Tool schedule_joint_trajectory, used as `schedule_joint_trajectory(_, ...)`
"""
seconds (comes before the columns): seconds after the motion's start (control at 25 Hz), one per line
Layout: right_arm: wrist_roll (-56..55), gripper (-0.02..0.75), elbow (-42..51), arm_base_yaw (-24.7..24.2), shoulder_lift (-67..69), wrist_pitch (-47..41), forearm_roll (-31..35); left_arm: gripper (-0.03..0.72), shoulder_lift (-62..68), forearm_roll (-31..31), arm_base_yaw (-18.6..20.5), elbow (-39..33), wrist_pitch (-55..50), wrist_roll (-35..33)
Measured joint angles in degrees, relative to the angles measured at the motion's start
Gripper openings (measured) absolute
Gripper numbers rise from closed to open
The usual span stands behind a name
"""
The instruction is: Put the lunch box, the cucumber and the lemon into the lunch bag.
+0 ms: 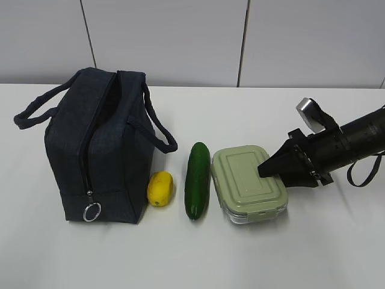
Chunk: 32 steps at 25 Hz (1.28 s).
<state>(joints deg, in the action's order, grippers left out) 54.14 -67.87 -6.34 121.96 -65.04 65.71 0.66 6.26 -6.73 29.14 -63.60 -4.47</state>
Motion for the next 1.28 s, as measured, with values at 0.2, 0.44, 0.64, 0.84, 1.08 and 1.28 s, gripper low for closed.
schedule_joint_trajectory(0.2, 0.0, 0.363, 0.0, 0.0, 0.0, 0.0, 0.0, 0.238, 0.0, 0.0, 0.0, 0.0, 0.0, 0.0)
schedule_joint_trajectory(0.44, 0.0, 0.363, 0.0, 0.0, -0.09, 0.0, 0.0, 0.238, 0.0, 0.27, 0.0, 0.0, 0.0, 0.0)
schedule_joint_trajectory(0.64, -0.04, 0.363, 0.0, 0.0, -0.09, 0.0, 0.0, 0.238, 0.0, 2.62, 0.0, 0.0, 0.0, 0.0)
schedule_joint_trajectory(0.84, -0.04, 0.363, 0.0, 0.0, -0.09, 0.0, 0.0, 0.239, 0.59, 3.66, 0.0, 0.0, 0.1, 0.0)
schedule_joint_trajectory(1.08, -0.26, 0.362, 0.0, 0.0, -0.09, 0.0, 0.0, 0.239, 6.18, 4.39, 0.0, 0.0, 0.57, 0.0)
schedule_joint_trajectory(1.28, -0.29, 0.362, 0.0, 0.0, -0.09, 0.0, 0.0, 0.239, 10.37, 5.91, 0.0, 0.0, 1.68, 0.0)
